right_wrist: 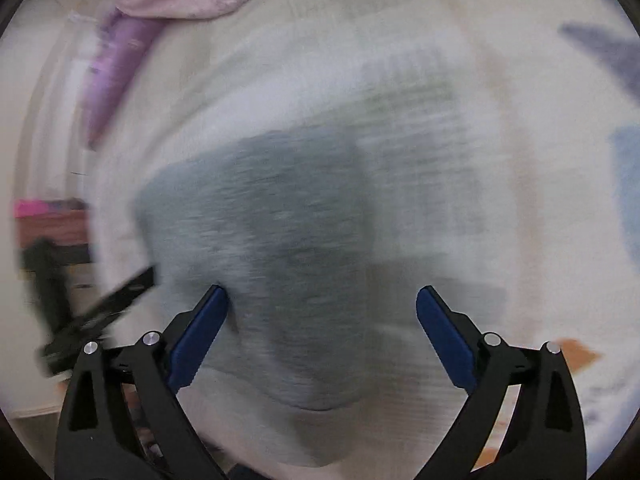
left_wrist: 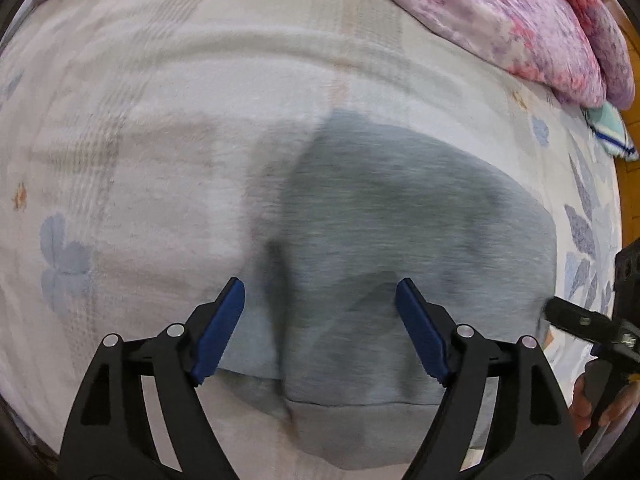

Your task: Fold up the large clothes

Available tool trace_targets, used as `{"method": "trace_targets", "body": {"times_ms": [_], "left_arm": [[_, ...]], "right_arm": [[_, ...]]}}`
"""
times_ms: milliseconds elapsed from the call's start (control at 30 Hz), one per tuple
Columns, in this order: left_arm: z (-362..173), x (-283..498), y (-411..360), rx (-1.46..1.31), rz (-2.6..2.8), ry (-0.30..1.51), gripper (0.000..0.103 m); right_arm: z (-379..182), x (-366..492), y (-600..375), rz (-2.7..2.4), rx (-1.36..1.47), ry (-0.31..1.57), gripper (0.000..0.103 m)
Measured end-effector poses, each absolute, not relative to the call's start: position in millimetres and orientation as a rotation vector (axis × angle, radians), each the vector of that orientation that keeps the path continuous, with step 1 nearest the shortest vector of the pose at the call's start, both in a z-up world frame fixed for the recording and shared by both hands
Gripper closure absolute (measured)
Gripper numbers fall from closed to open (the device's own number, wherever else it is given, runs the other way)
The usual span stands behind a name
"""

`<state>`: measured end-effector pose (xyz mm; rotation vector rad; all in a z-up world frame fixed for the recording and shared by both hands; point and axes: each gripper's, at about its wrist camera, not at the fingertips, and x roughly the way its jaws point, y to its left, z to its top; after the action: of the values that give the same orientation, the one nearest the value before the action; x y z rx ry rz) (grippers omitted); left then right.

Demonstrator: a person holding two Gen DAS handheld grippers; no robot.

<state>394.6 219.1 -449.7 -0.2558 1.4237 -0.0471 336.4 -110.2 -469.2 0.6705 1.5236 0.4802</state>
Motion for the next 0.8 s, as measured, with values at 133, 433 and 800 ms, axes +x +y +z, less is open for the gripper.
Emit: {"method": "trace_targets", "body": {"times_ms": [133, 433, 800], "left_arm": [[-470.7, 390.2, 253.0, -0.431, -0.111, 1.413, 0.021], [-513.1, 375.0, 278.2, -0.967, -0.523, 1.371, 0.006], [-524.2, 374.9, 196.5, -0.888, -0.67, 1.59, 0.024]], "right_arm": [[-477.3, 338.3, -103.7, 0.544, 0.692, 1.487, 0.008], [-501.0, 330.8, -81.3, 0.617, 0.774, 1.446, 0.006], [-499.5, 324.4, -75.0, 0.567, 0.781, 1.482, 0.018]]}}
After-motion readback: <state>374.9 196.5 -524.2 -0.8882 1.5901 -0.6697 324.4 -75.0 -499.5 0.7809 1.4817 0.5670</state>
